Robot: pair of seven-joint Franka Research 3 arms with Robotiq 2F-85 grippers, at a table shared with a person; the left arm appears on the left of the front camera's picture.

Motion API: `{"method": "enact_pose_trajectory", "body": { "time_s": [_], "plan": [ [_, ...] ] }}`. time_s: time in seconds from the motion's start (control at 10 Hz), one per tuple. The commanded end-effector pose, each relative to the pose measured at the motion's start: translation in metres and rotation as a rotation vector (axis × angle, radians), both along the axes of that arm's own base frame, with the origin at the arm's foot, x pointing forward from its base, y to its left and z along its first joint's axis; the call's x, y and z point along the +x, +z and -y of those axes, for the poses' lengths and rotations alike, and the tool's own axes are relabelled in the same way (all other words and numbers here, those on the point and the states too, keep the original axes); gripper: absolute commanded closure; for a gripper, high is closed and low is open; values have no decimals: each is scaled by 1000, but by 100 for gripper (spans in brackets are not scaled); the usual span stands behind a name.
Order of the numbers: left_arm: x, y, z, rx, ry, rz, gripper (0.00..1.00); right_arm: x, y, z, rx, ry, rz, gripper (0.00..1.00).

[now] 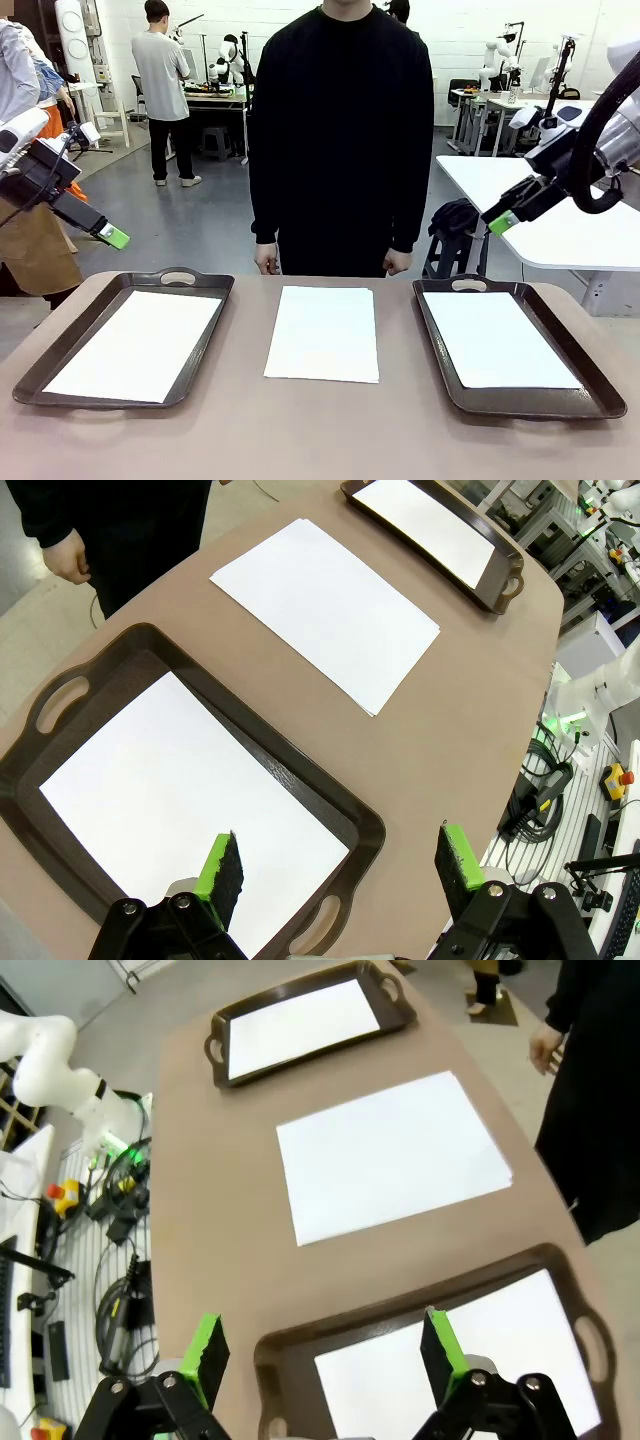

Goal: Sort the A4 documents.
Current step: Receive the A4 Paper.

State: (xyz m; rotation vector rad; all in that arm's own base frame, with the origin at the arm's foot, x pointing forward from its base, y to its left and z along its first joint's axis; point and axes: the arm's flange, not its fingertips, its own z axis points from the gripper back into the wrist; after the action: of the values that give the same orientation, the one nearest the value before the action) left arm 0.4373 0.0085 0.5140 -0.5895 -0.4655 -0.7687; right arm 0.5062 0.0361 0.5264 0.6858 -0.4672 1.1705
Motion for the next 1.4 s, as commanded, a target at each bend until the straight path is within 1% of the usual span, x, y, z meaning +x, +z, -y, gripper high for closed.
{"method": "enact_pose_trajectory", "body": {
  "time_s": [0.0,0.4,0.5,0.6,1.3],
  "plan": [
    [0,0,0,1,-9,3,0,-8,-12,-4,-47,11,-31,0],
    [0,0,0,1,-9,3,0,-7,-9,-3,-29,-3,-50,0],
    [0,0,0,1,-9,3,0,-7,-8,0,-4,-8,-84,0],
    [0,0,0,1,-9,3,0,-5,-13,-2,-23,12,-34,0],
    [0,0,0,1,-9,3,0,-5,-13,-2,-23,12,-34,0]
  ]
}}
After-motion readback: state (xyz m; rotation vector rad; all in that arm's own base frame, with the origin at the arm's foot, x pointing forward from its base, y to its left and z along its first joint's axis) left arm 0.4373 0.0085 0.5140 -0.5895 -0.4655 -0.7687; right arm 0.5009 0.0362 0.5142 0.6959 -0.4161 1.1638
